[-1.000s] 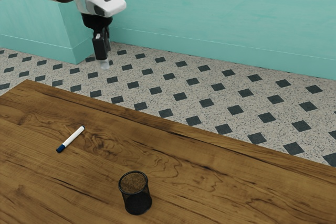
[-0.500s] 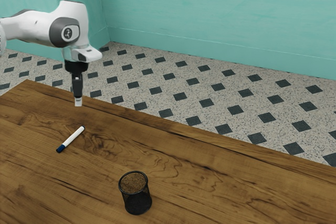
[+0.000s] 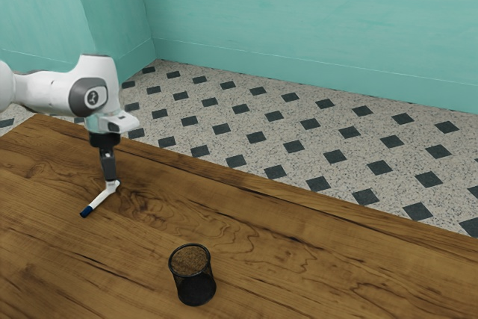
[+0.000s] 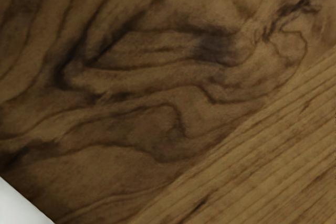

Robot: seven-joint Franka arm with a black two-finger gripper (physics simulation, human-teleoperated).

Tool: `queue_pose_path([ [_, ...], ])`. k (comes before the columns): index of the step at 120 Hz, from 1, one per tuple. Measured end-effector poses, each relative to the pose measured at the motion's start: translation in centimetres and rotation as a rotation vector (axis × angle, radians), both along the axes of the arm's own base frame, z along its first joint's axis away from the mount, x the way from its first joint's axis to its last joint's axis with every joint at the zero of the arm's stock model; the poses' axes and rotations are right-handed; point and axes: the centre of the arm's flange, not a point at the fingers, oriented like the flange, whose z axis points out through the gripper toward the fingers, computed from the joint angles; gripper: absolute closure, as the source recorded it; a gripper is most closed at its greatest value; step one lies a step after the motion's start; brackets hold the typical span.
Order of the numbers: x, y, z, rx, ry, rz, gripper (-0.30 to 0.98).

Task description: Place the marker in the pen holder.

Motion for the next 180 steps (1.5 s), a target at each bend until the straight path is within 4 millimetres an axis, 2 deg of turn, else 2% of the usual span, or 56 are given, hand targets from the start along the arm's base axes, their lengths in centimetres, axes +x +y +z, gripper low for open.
queue_pose_path([
  [12,-0.3,0.0,0.3,0.005,-0.023,0.050,0.00],
  [25,-0.2,1.2,0.6,0.036,-0.067,0.100,0.00],
  [34,-0.3,1.3,1.1,0.070,-0.110,0.110,0.00],
  [48,-0.2,2.0,0.7,0.091,-0.171,0.146,0.05],
  [68,0.4,3.0,-0.8,0.065,-0.233,0.231,0.22],
  [85,0.4,4.9,-3.9,0.061,-0.228,0.307,0.33],
  [114,1.2,6.4,-4.9,0.058,-0.249,0.418,0.40],
  [130,1.5,6.6,-5.2,0.054,-0.254,0.450,0.45],
  [158,1.7,6.6,-5.3,0.054,-0.258,0.468,0.57],
  [162,1.8,6.4,-5.2,0.055,-0.260,0.465,0.62],
  [180,1.7,5.8,-2.6,0.072,-0.292,0.457,0.74],
])
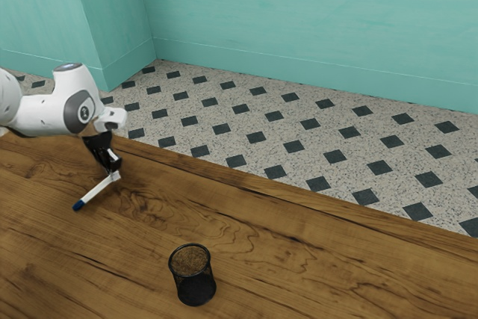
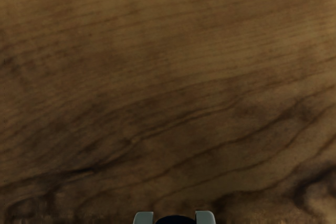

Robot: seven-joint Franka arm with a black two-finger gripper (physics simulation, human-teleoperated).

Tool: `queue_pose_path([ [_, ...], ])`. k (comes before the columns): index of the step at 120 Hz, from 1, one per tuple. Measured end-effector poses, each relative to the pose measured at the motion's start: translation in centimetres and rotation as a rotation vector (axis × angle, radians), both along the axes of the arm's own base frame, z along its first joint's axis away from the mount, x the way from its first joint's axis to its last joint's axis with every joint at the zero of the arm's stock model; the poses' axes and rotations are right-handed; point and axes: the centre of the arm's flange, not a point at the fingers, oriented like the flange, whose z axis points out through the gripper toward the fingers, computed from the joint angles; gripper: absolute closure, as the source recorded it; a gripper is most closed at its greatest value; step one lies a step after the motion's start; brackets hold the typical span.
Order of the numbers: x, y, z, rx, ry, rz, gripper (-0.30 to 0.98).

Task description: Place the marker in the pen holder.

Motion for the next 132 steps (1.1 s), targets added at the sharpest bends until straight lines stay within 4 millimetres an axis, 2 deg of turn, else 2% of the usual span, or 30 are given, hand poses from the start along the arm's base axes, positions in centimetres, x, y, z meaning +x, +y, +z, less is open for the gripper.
queue_pose_path([
  [8,-1.0,-0.9,1.7,0.009,-0.005,-0.006,0.75],
  [12,-1.6,-2.1,2.7,0.010,-0.009,-0.019,0.76],
  [20,-2.5,-5.3,5.2,0.015,-0.023,-0.060,0.77],
  [32,-3.6,-10.5,10.1,0.040,-0.042,-0.144,0.78],
  [39,-5.1,-13.4,12.2,0.058,-0.025,-0.190,0.79],
  [67,-11.5,-23.9,15.7,0.082,0.039,-0.313,0.79],
  [88,-15.7,-29.8,18.6,0.061,0.000,-0.352,0.79],
  [103,-18.3,-34.9,21.0,0.061,-0.045,-0.435,0.79],
  [115,-20.3,-38.1,22.9,0.050,-0.081,-0.489,0.79],
  [132,-22.2,-41.9,24.4,0.013,-0.105,-0.561,0.79],
])
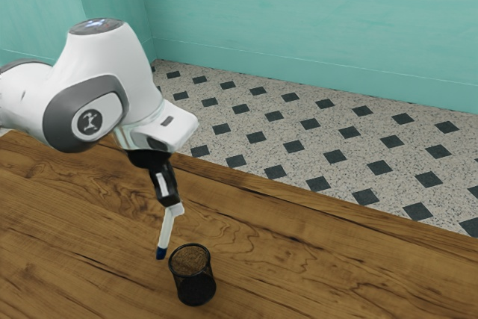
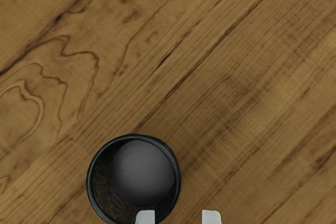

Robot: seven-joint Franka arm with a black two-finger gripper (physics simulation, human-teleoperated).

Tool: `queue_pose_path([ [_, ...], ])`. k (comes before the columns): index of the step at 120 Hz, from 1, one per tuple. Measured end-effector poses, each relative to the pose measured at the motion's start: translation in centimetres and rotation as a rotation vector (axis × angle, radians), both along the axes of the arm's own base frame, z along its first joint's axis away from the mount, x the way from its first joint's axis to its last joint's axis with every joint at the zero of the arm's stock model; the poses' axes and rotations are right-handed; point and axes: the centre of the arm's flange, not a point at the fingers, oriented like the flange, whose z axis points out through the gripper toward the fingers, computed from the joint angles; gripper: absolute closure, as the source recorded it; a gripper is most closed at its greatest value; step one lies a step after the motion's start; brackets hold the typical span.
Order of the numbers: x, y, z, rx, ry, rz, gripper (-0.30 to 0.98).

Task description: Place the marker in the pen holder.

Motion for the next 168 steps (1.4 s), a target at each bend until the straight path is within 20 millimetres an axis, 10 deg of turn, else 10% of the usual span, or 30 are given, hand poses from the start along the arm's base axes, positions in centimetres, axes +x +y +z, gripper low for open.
queue_pose_path([
  [24,-0.3,-3.1,0.6,-0.018,0.007,-0.063,0.79],
  [168,9.1,1.1,-16.1,0.025,0.112,-0.021,0.78],
])
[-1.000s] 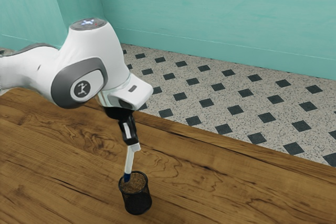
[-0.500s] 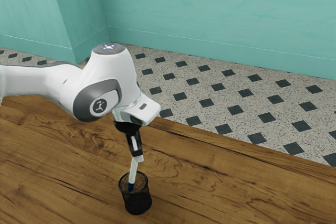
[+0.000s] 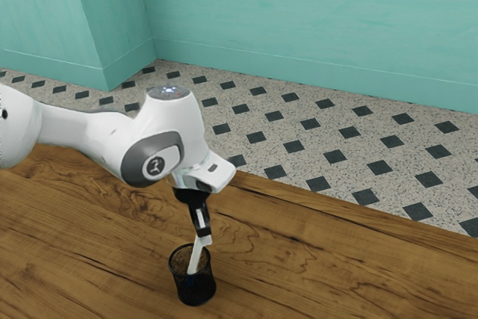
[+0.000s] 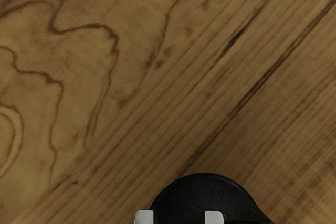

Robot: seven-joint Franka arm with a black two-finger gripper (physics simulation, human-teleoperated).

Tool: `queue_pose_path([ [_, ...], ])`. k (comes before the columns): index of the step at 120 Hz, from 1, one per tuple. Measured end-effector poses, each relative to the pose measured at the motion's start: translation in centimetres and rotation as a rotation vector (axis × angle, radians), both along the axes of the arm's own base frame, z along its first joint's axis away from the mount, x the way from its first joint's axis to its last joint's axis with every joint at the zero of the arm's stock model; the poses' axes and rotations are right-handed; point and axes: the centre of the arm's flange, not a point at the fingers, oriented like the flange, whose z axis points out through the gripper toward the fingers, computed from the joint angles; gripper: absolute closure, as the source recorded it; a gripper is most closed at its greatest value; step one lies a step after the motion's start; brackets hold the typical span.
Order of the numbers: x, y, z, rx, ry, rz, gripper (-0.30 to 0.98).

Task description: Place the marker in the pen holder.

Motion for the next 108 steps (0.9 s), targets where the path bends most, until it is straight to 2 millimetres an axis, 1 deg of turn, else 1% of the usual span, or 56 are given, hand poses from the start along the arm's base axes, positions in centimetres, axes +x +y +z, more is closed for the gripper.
queue_pose_path([
  [4,0.1,0.1,-0.1,0.000,0.000,0.002,0.78],
  [11,0.2,0.1,0.0,-0.005,-0.003,0.005,0.65],
  [20,0.1,0.3,0.9,-0.006,-0.020,0.009,0.48],
  [31,-0.1,0.0,2.8,0.002,-0.060,0.000,0.31],
  [45,-0.8,-0.7,5.5,0.020,-0.109,-0.020,0.18],
  [60,-0.3,-1.4,9.2,0.032,-0.134,-0.041,0.10],
  [70,0.6,-2.0,13.5,0.053,-0.169,-0.068,0.07],
  [87,2.6,-1.7,19.7,0.063,-0.199,-0.077,0.03],
  [91,3.2,-1.4,20.5,0.065,-0.195,-0.076,0.03],
  [97,4.0,-0.7,21.1,0.065,-0.181,-0.070,0.02],
  [108,4.9,0.4,21.1,0.064,-0.140,-0.059,0.02],
])
